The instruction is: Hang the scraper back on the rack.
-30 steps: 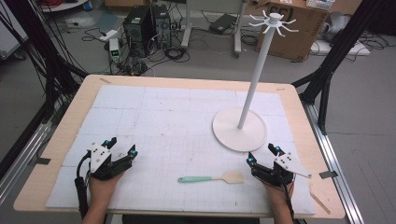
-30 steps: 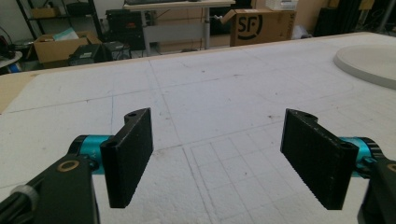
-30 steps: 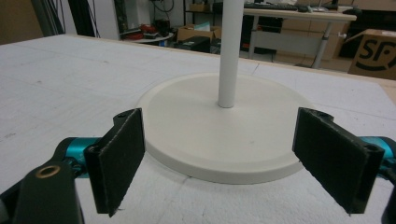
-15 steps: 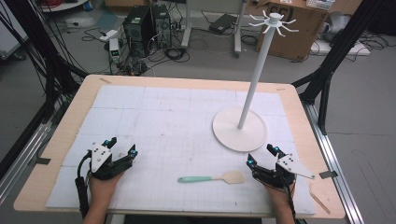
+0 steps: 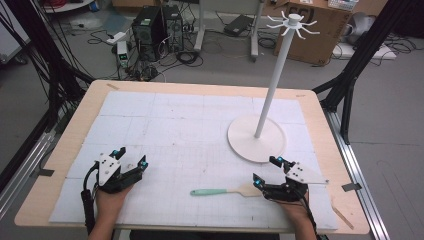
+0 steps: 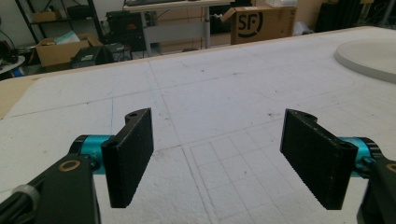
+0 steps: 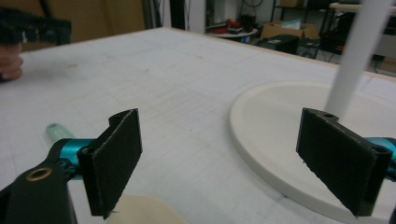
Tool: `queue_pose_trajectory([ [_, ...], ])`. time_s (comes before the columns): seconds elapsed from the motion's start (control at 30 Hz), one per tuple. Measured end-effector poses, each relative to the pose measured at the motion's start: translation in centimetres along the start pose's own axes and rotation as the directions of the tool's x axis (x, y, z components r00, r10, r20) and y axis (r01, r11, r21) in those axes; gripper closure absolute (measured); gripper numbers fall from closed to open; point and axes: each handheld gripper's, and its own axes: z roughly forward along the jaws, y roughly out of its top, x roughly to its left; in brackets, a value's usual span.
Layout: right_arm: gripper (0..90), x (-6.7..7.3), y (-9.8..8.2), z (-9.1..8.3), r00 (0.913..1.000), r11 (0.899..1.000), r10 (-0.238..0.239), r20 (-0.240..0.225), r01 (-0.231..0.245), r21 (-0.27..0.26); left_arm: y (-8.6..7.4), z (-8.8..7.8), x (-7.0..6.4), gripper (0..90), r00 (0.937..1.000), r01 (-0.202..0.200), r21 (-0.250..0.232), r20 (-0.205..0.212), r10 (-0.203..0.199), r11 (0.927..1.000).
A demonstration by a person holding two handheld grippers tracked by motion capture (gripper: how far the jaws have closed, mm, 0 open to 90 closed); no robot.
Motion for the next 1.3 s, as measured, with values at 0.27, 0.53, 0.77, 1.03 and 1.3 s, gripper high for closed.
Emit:
queue_pose_trajectory([
  [0.27,20.0,1.0,0.1,1.7,0.9914,0.996,-0.051,-0.121,0.059,0.063,0.0,-0.1,0.0,26.3,0.9999,-0.006,-0.01,0.008,0.006,0.9999],
  [0.53,22.0,0.6,0.1,2.0,0.9801,0.999,0.002,-0.199,0.009,0.053,0.0,0.0,0.2,26.6,0.9999,0.005,-0.003,0.016,-0.005,1.0],
  [0.77,18.8,0.5,0.1,2.6,0.9737,0.975,-0.032,-0.226,0.08,0.205,0.0,-0.1,0.1,26.6,0.9998,0.002,-0.007,0.021,-0.002,1.0],
  [1.03,22.5,1.7,0.5,3.2,0.9253,0.965,-0.101,-0.365,0.18,0.19,-0.1,-0.1,-0.1,26.6,0.9998,-0.008,-0.02,0.016,0.009,0.9998],
  [1.3,33.6,2.1,0.6,4.3,0.8881,0.938,-0.136,-0.439,0.258,0.231,0.0,-0.1,0.0,26.6,0.9998,-0.009,-0.014,0.019,0.009,0.9999],
])
